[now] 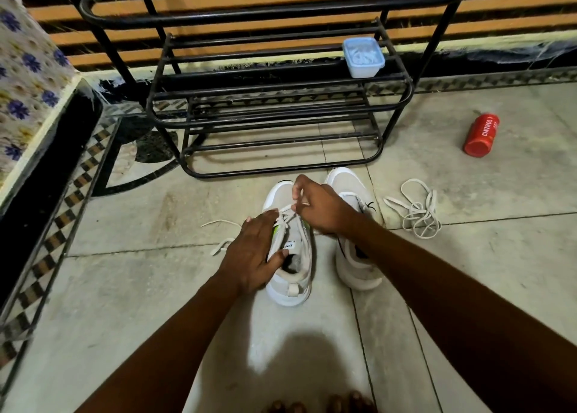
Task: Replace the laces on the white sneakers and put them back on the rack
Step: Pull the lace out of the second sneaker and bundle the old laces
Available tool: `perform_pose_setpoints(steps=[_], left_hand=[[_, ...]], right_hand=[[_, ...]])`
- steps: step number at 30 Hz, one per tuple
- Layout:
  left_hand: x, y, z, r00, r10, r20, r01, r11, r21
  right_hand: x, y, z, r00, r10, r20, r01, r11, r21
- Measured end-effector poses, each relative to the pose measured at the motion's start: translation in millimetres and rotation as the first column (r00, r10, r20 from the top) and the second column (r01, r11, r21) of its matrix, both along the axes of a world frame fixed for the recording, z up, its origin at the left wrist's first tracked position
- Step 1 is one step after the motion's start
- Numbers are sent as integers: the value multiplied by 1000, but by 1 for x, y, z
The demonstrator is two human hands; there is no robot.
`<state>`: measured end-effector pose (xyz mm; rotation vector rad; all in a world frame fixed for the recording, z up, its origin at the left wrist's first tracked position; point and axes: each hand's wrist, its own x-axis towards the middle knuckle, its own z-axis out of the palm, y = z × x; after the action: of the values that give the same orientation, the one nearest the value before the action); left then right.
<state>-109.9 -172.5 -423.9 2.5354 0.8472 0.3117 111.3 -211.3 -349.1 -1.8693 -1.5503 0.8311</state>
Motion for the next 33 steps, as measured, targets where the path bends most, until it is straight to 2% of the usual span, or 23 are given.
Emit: perform_pose_setpoints(steps=[4, 6, 7, 8, 9, 10, 11, 12, 13, 14, 15, 16, 17, 19, 20, 21, 22, 23, 24, 26, 29, 31, 33], left_hand=[[0, 0, 0, 1000, -1, 14, 2, 1000, -16], [-1, -1, 0, 1000, -4, 18, 4, 1000, -2], [-2, -1, 0, 1000, -4, 21, 4, 1000, 3], [-2, -1, 0, 1000, -3, 24, 3, 1000, 2], [-2, 0, 1, 1000, -1, 26, 1, 1000, -6], [-1, 0, 1, 1000, 2, 27, -2, 1000, -16], [-2, 0, 1, 1000, 5, 26, -5, 1000, -24], [-2, 0, 2, 1000, 5, 24, -4, 1000, -26], [-2, 1, 2, 1000, 3, 22, -2, 1000, -28], [-3, 1, 2, 1000, -1, 22, 2, 1000, -32], [-3, 2, 2, 1000, -4, 25, 5, 999, -35], [-4, 1, 2, 1000, -5, 31, 6, 999, -36], [-4, 2, 3, 999, -5, 39, 6, 1000, -29], [-5, 0, 4, 999, -9, 45, 10, 1000, -18], [-5, -1, 4, 999, -6, 45, 7, 1000, -11], [-4, -2, 4, 999, -4, 37, 4, 1000, -6], [-4, -2, 5, 1000, -4, 29, 4, 1000, 0], [-4, -1, 5, 1000, -5, 23, 5, 1000, 4], [-3, 0, 5, 1000, -7, 21, 7, 1000, 8], [-4, 1, 3, 1000, -16, 10, 16, 1000, 13], [-5, 2, -1, 1000, -4, 11, 3, 1000, 19], [-4, 2, -3, 1000, 3, 9, -4, 1000, 27], [-4, 1, -3, 1000, 3, 3, -3, 999, 34]], right_hand=[[15, 5, 8, 792, 344, 504, -338, 935, -107], [11, 5, 5, 826, 276, 491, -298, 954, -36], [9, 5, 2, 937, 140, 319, -157, 987, 26], [9, 7, -1, 995, -96, -21, 96, 994, 46], [8, 9, 1, 855, -358, -375, 362, 930, -62], [10, 10, 0, 615, -545, -570, 492, 830, -264], [12, 9, -2, 493, -613, -618, 491, 782, -384], [14, 10, -4, 566, -601, -565, 460, 799, -389], [17, 8, -1, 757, -472, -451, 380, 880, -283], [22, 7, -2, 938, -268, -218, 236, 958, -164], [24, 7, 1, 995, -84, 57, 89, 991, -104], [25, 6, 1, 969, 56, 240, -37, 996, -82], [24, 7, 5, 951, 108, 291, -96, 994, -56], [16, 5, 4, 997, -48, 68, 42, 995, 87], [13, 5, 2, 956, -248, -155, 267, 956, 122], [13, 5, 1, 783, -480, -397, 536, 843, 39], [13, 6, 1, 507, -663, -551, 718, 678, -155], [13, 6, 4, 281, -756, -591, 770, 545, -330], [14, 6, 5, 211, -791, -574, 769, 497, -402], [7, 5, 10, 373, -742, -556, 724, 608, -326], [-8, -6, 30, 697, -424, -579, 466, 881, -85], [-7, -12, 34, 945, -102, -312, 132, 988, 76], [-2, -14, 29, 992, 106, 61, -111, 990, 82]])
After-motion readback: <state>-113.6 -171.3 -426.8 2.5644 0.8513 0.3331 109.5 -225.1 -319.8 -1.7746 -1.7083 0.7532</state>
